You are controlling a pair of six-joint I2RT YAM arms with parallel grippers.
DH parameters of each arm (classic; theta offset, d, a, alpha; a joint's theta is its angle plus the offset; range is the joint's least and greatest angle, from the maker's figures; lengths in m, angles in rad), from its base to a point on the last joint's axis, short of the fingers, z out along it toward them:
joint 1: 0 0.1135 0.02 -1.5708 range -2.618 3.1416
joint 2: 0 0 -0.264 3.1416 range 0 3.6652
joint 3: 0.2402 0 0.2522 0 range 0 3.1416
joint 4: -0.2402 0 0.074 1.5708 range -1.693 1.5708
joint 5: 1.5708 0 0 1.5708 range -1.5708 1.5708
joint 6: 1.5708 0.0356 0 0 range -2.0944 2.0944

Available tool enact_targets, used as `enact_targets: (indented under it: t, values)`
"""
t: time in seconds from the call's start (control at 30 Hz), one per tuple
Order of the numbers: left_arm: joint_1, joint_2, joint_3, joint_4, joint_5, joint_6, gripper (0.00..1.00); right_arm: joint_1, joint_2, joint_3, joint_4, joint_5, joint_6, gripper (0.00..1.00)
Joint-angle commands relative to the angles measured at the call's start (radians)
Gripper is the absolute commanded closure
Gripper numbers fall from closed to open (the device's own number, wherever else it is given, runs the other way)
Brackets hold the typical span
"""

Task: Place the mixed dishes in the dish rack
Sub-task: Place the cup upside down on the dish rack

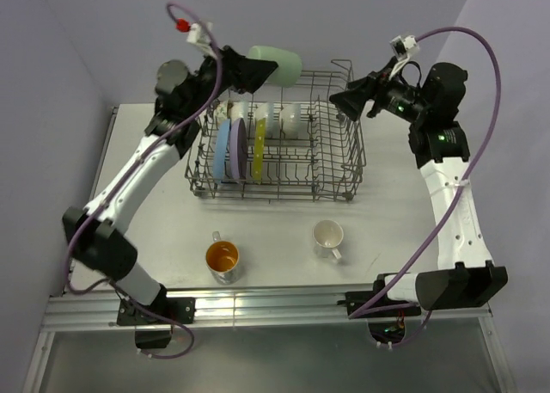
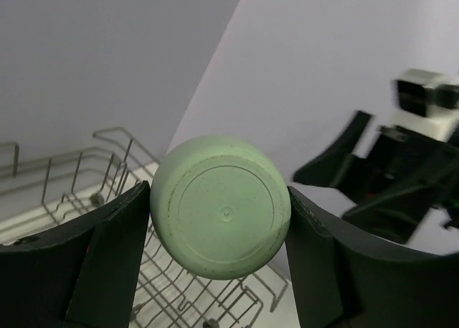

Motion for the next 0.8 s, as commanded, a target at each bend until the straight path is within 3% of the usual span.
enact_targets:
  t: [0.0,0.17,0.33,0.53,0.77]
  values:
    - [-0.027,0.144,0.176,-0.191,-0.030,-0.006,1.00,-0.032,-0.051,0.032,-0.249,0.183,-0.273,0.16]
    - [-0.095,0.418,0.474,-0.331,-0.065,0.090,1.00,-0.115,-0.051,0.006,-0.300,0.247,-0.328,0.15]
    - [-0.156,0.613,0.666,-0.378,-0.145,0.184,1.00,-0.167,-0.045,-0.029,-0.326,0.270,-0.341,0.14]
    - [-0.202,0.760,0.756,-0.309,-0.279,0.253,1.00,-0.225,-0.037,-0.061,-0.364,0.277,-0.342,0.14]
    - [-0.247,0.891,0.810,-0.169,-0.340,0.319,1.00,-0.250,-0.022,-0.112,-0.378,0.274,-0.325,0.14]
